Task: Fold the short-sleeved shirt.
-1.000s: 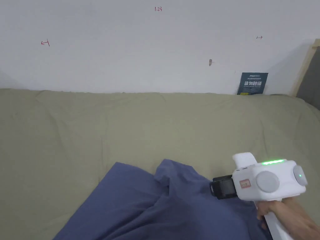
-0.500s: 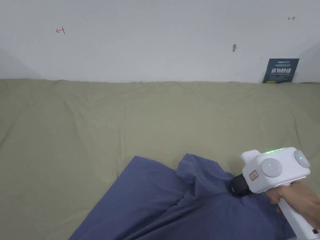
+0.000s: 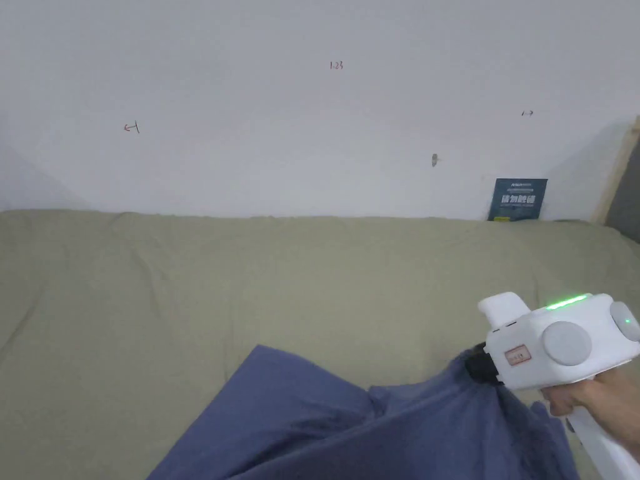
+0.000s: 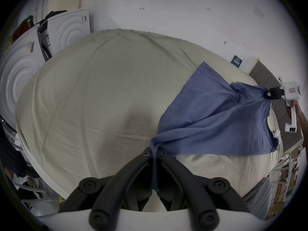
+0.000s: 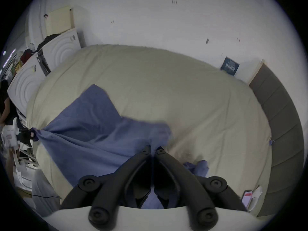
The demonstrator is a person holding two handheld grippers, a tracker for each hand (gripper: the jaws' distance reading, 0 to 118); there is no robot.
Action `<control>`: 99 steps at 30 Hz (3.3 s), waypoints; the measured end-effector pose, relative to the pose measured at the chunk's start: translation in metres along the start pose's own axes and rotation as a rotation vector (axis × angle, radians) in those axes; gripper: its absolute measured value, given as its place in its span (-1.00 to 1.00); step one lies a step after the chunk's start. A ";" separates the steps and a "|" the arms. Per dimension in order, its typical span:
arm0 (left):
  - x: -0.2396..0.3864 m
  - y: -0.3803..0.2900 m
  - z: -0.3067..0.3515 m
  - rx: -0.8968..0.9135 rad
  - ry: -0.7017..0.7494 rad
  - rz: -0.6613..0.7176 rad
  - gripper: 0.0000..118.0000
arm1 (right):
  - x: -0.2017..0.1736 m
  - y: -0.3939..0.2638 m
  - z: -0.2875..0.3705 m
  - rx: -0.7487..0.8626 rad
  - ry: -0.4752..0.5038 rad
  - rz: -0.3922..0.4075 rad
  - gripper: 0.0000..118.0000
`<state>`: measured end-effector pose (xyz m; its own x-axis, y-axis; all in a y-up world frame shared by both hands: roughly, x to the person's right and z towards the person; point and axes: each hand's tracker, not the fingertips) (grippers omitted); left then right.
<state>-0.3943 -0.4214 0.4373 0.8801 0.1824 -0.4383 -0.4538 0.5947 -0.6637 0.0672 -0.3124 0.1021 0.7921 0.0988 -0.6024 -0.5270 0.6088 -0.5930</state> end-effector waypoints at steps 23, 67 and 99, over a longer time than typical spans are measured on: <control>0.120 0.189 0.262 0.542 -0.071 -0.150 -1.00 | 0.033 -0.019 0.350 0.622 -0.163 -0.191 -0.94; 0.201 0.458 0.104 0.587 0.152 -0.137 -1.00 | 0.137 0.297 0.210 0.611 -0.321 -0.192 -0.94; 0.101 0.099 -0.052 0.169 0.107 -0.196 -1.00 | 0.050 -0.130 0.034 0.181 -0.094 -0.355 -0.94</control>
<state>-0.3574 -0.3846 0.2952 0.9250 -0.0274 -0.3790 -0.2388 0.7340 -0.6358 0.1856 -0.3599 0.1668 0.9440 -0.0764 -0.3211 -0.1595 0.7460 -0.6465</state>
